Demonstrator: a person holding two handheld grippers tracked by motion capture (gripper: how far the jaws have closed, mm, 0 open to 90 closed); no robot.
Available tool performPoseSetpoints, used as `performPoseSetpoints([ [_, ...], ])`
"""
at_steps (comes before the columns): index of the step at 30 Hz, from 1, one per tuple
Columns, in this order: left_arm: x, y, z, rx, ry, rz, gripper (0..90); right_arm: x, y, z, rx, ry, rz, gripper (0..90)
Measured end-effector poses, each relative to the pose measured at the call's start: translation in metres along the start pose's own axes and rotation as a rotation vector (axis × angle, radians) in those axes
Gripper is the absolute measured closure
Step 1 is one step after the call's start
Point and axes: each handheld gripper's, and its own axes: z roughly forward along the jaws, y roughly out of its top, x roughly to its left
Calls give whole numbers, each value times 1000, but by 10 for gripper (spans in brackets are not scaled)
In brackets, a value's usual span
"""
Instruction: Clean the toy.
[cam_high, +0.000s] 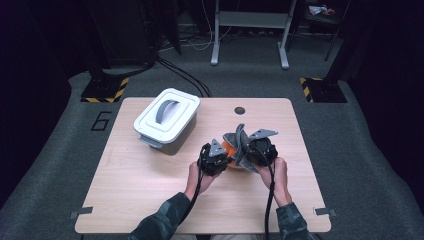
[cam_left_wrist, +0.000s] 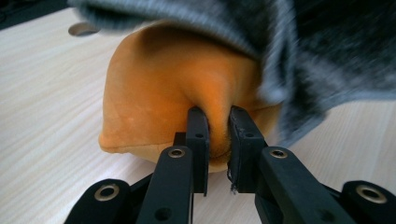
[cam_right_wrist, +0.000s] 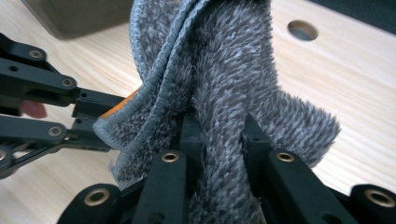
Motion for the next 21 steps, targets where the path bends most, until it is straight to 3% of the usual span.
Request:
performPoseSetpoints([
  [2,3,-3,2,5,-4,-19,800,2,-3,7,2,-3,-6,760],
  [9,7,-5,3,8,-5,-32,800,5,-1,8,12,-26,-8,762],
  [15,7,-7,4,0,-9,-38,801,-4,-7,7,8,-40,8,765],
  [20,8,-7,4,0,-17,-39,801,-15,-15,5,-1,-38,32,766],
  [21,9,-7,4,-3,-28,-44,801,-21,-19,5,5,-56,46,766],
])
